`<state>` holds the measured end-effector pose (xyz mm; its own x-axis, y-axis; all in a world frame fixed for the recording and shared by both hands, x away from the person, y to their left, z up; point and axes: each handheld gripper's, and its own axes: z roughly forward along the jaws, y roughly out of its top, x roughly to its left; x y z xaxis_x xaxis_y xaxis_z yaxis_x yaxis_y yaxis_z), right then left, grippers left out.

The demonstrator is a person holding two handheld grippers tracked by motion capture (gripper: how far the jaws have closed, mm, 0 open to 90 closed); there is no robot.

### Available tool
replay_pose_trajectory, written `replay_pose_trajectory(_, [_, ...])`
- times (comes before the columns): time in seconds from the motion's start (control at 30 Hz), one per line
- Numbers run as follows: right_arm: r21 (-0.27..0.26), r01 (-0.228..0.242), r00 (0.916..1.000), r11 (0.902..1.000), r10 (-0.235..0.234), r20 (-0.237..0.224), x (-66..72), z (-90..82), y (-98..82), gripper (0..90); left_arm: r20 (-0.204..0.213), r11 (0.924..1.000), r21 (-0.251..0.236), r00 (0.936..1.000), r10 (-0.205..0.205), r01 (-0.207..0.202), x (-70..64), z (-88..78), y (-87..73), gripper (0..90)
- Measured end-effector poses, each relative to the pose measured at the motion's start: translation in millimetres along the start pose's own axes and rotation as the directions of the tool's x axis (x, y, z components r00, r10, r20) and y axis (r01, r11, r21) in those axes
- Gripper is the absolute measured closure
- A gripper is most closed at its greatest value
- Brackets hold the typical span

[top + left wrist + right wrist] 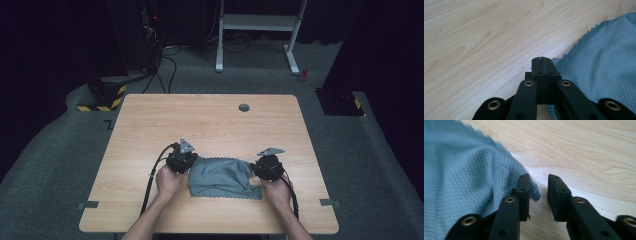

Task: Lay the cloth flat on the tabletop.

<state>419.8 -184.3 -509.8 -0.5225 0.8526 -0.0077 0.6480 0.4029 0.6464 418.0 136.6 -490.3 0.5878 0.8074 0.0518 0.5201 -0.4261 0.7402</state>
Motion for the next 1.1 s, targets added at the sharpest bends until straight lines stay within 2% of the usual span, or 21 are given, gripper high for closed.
replay_pose_trajectory(0.03, [0.000, 0.000, 1.0000, 1.0000, 0.000, 0.000, 0.0, 0.0, 0.0, 73.9, 0.000, 1.0000, 0.000, 1.0000, 0.000, 0.000, 0.0, 0.0, 0.0, 89.7])
replay_pose_trajectory(0.07, [-0.001, 0.005, 1.0000, 1.0000, -0.005, 0.000, 0.7, 0.0, -0.1, 77.6, 0.006, 1.0000, -0.005, 1.0000, -0.008, 0.008, 1.1, -0.5, 0.3, 89.7])
replay_pose_trajectory(0.13, [0.020, 0.053, 0.9986, 0.9984, -0.053, -0.004, 6.4, -0.1, 2.4, 88.6, 0.003, 1.0000, 0.003, 1.0000, 0.007, -0.007, 2.4, -0.8, 1.9, 89.6])
replay_pose_trajectory(0.17, [0.030, 0.079, 0.9968, 0.9964, -0.079, 0.005, 8.7, 0.3, 4.2, 89.2, 0.008, 1.0000, -0.001, 1.0000, 0.004, -0.004, 3.0, -1.5, 3.2, 89.6])
replay_pose_trajectory(0.23, [0.027, 0.100, 0.9948, 0.9946, -0.101, 0.017, 10.3, 0.5, 6.8, 89.6, 0.011, 0.9998, -0.022, 0.9999, -0.003, 0.003, 5.2, -4.2, 7.1, 89.7])
replay_pose_trajectory(0.3, [0.004, 0.092, 0.9955, 0.9958, -0.092, 0.023, 8.7, -2.0, 9.8, 89.7, 0.009, 0.9989, -0.046, 0.9999, -0.007, 0.007, 6.9, -6.9, 10.5, 89.6])
replay_pose_trajectory(0.43, [-0.038, 0.098, 0.9939, 0.9945, -0.096, 0.053, 4.2, -9.3, 21.4, 89.8, -0.010, 0.9991, -0.042, 1.0000, 0.000, 0.000, 11.1, -4.7, 15.6, 89.6])
replay_pose_trajectory(0.5, [-0.051, 0.103, 0.9931, 0.9934, -0.100, 0.061, 1.2, -11.2, 29.0, 89.7, -0.018, 0.9988, -0.049, 0.9998, -0.011, 0.010, 13.9, -2.6, 19.0, 89.7])
replay_pose_trajectory(0.67, [-0.066, 0.084, 0.9952, 0.9943, -0.080, 0.057, -7.2, -4.3, 44.3, 89.7, -0.050, 0.9975, -0.047, 0.9972, -0.055, 0.053, 24.6, 8.1, 25.1, 89.6])
replay_pose_trajectory(0.73, [-0.066, 0.058, 0.9974, 0.9961, -0.055, 0.047, -11.3, 2.4, 48.1, 89.7, -0.064, 0.9960, -0.044, 0.9947, -0.081, 0.079, 29.5, 15.8, 24.9, 89.6])
replay_pose_trajectory(0.87, [-0.060, 0.019, 0.9992, 0.9980, -0.017, 0.037, -18.6, 18.0, 55.0, 89.7, -0.081, 0.9908, -0.002, 0.9875, -0.135, 0.135, 37.9, 33.8, 20.6, 89.6])
replay_pose_trajectory(1.0, [-0.029, -0.003, 0.9990, 0.9996, 0.004, 0.044, -21.8, 34.5, 59.1, 88.9, -0.108, 0.9894, 0.007, 0.9838, -0.143, 0.145, 38.1, 44.6, 19.2, 88.9])
replay_pose_trajectory(1.03, [-0.029, -0.009, 0.9987, 0.9995, 0.011, 0.049, -22.3, 36.8, 59.9, 86.3, -0.110, 0.9890, 0.003, 0.9831, -0.146, 0.148, 37.6, 45.0, 19.3, 86.5])
replay_pose_trajectory(1.1, [-0.037, -0.029, 0.9980, 0.9989, 0.031, 0.055, -22.7, 37.2, 60.8, 79.6, -0.113, 0.9888, -0.010, 0.9823, -0.149, 0.149, 36.5, 42.6, 20.2, 75.0])
